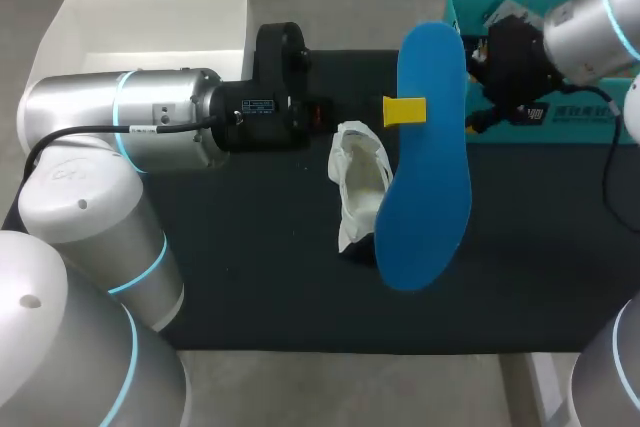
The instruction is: Take the shoe out of the shoebox, open the shoe tongue, remove and reinsert the insole, then place the shoe into the shoebox
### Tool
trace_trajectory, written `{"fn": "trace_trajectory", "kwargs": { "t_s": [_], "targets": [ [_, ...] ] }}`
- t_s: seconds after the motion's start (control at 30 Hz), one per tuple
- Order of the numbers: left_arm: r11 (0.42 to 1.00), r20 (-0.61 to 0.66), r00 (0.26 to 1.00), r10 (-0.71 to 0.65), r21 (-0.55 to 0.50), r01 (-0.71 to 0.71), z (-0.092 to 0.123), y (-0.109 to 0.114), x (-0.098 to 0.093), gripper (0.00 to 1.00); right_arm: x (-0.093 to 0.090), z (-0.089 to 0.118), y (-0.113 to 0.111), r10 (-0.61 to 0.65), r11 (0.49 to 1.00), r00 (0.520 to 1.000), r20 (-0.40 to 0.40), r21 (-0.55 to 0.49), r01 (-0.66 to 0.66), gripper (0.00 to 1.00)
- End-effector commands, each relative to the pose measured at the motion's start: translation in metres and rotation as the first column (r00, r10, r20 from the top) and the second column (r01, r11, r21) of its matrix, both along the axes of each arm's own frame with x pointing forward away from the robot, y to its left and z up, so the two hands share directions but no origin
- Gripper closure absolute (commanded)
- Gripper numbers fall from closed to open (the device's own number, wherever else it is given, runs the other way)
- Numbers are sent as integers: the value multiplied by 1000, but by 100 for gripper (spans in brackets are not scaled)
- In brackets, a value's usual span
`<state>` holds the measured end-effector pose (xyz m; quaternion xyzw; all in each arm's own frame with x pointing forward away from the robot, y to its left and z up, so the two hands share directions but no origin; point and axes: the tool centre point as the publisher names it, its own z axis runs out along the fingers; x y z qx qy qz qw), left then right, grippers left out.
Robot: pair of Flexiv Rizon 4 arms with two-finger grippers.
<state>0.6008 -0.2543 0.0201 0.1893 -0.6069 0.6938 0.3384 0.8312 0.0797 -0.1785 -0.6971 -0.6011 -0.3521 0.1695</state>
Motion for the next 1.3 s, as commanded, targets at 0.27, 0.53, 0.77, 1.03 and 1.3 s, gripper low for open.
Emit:
{"fn": "trace_trajectory", "kwargs": {
  "t_s": [0.27,0.53,0.77,1.03,1.3],
  "targets": [
    [1000,0,1000,1,-2,-1,0,-4,1,100,-13,61,-24,-50,804,970,237,586,-101,0],
    [1000,0,1000,1,-2,-1,0,-4,1,100,-9,66,-23,56,716,981,185,678,-169,0],
    [1000,0,1000,1,-2,-1,0,-4,1,100,-8,66,-17,182,660,968,175,708,-252,0],
    [1000,0,1000,1,-2,-1,0,-4,1,100,-12,74,-18,168,721,973,156,654,-229,0],
    [1000,0,1000,1,-2,-1,0,-4,1,100,-20,89,-9,179,727,974,137,649,-225,0]
  ]
}}
